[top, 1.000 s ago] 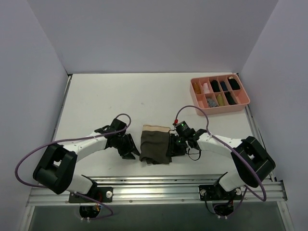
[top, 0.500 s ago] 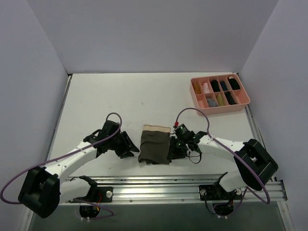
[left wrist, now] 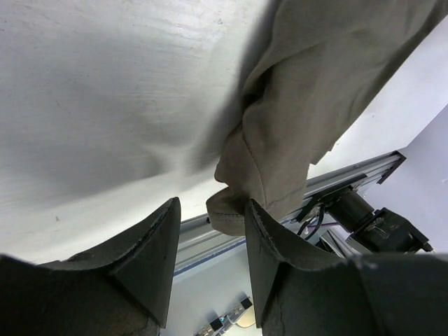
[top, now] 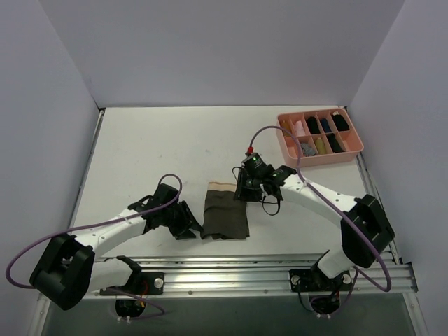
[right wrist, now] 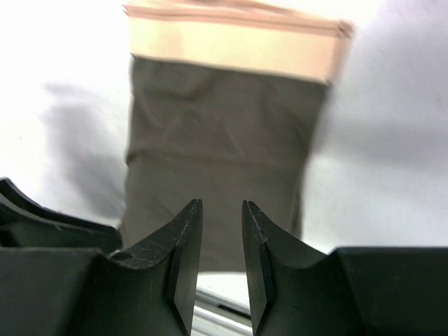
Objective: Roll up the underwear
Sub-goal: Fold the underwear
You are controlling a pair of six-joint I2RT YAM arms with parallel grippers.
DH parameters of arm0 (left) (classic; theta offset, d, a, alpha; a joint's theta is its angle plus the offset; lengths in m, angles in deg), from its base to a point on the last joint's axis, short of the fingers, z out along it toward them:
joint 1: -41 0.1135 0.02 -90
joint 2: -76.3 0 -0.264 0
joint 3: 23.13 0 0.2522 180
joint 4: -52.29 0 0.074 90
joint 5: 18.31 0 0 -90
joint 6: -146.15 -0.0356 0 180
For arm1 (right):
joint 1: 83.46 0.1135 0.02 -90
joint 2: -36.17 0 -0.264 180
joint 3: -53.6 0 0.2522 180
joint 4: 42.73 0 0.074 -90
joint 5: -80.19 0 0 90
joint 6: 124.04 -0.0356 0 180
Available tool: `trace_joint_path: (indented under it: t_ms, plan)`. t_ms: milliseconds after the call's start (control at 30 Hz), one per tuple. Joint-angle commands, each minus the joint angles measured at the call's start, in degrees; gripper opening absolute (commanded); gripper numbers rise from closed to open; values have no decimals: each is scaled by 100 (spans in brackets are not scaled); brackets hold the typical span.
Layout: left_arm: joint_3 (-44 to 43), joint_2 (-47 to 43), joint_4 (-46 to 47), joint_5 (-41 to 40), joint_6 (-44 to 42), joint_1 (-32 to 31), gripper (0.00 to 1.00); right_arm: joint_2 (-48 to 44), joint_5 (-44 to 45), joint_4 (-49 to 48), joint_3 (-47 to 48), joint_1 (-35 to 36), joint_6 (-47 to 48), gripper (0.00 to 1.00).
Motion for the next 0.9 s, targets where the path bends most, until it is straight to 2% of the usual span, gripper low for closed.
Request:
trace_joint_path:
  t_ms: [0, 233, 500, 600, 633, 700, 867]
  plan:
    - [75, -74, 398, 21, 43, -51, 50, 525, -113, -341, 544, 44, 337, 26]
    - [198, -39, 706, 38, 167, -69, 48, 1843, -641, -992, 1363, 97, 699, 25]
    - [295, 137, 1338, 205, 412, -156, 43, 2688, -791, -1151, 1724, 115, 857, 25]
    - [269, 102, 1322, 144, 448, -200, 24, 2873, -791, -1186, 1768, 106, 884, 25]
    - [225, 84, 1278, 118, 439, -209, 13, 2934, -782, -1195, 1768, 97, 892, 25]
    - [181, 58, 997, -57, 413, -244, 3, 3005, -756, -1195, 1803, 80, 919, 24]
    - [180, 250, 162, -322, 518, -385, 2, 3251, -791, -1221, 1900, 0, 910, 25]
